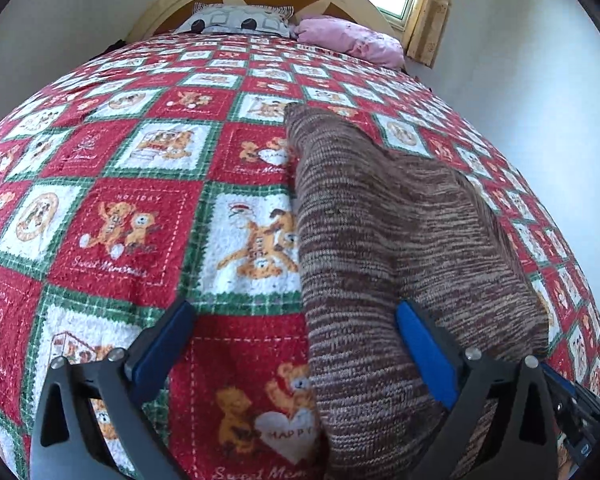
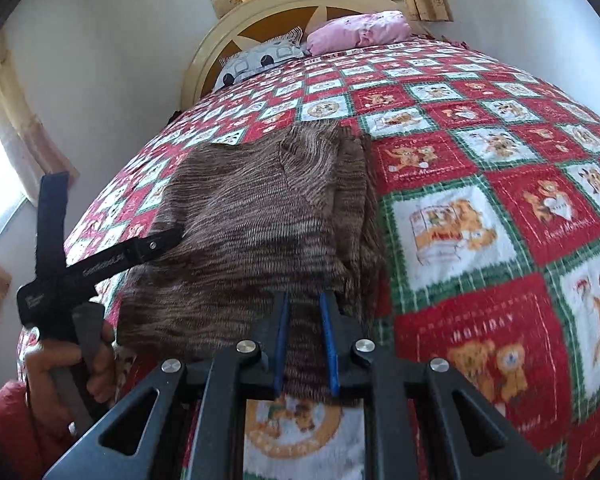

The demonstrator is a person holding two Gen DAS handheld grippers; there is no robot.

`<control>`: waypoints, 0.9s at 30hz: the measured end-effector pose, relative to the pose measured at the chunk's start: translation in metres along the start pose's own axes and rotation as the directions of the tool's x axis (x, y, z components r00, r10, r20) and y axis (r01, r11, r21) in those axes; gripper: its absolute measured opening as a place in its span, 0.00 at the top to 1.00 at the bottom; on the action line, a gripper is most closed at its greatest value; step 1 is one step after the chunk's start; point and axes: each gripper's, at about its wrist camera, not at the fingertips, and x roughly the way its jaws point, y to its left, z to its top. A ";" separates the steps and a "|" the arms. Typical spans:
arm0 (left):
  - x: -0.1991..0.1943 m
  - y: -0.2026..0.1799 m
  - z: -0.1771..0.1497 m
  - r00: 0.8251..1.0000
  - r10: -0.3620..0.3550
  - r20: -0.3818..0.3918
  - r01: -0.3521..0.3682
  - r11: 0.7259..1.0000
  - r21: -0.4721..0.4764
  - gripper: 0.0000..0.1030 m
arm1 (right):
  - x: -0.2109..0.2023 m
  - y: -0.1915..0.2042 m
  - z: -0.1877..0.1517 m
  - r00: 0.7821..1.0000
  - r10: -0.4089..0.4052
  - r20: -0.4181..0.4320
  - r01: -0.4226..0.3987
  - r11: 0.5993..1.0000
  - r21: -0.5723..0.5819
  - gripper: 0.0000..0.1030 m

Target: Fold small clothes

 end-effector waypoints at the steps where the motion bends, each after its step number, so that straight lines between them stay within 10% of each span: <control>1: 0.000 0.000 0.000 1.000 0.000 0.001 0.000 1.000 -0.001 0.00 | -0.001 0.002 0.000 1.000 -0.003 0.003 0.003 1.000 -0.007 0.84; 5: 0.002 -0.001 0.002 1.000 -0.002 0.002 0.002 1.000 -0.007 0.00 | -0.013 0.008 -0.002 1.000 -0.003 0.017 0.003 1.000 -0.015 0.80; 11: 0.001 -0.001 0.002 1.000 -0.004 0.003 0.004 1.000 -0.011 0.00 | -0.041 0.004 0.000 0.996 0.008 0.093 -0.011 0.999 0.036 0.44; 18: -0.005 0.002 0.003 1.000 -0.019 -0.006 0.019 1.000 -0.017 0.00 | -0.047 -0.026 0.014 0.994 0.008 0.108 -0.025 0.989 0.148 0.44; 27: -0.034 0.031 -0.012 0.967 -0.248 -0.055 0.242 0.966 -0.089 0.14 | -0.049 -0.049 0.002 0.996 -0.011 0.087 -0.004 0.986 0.168 0.44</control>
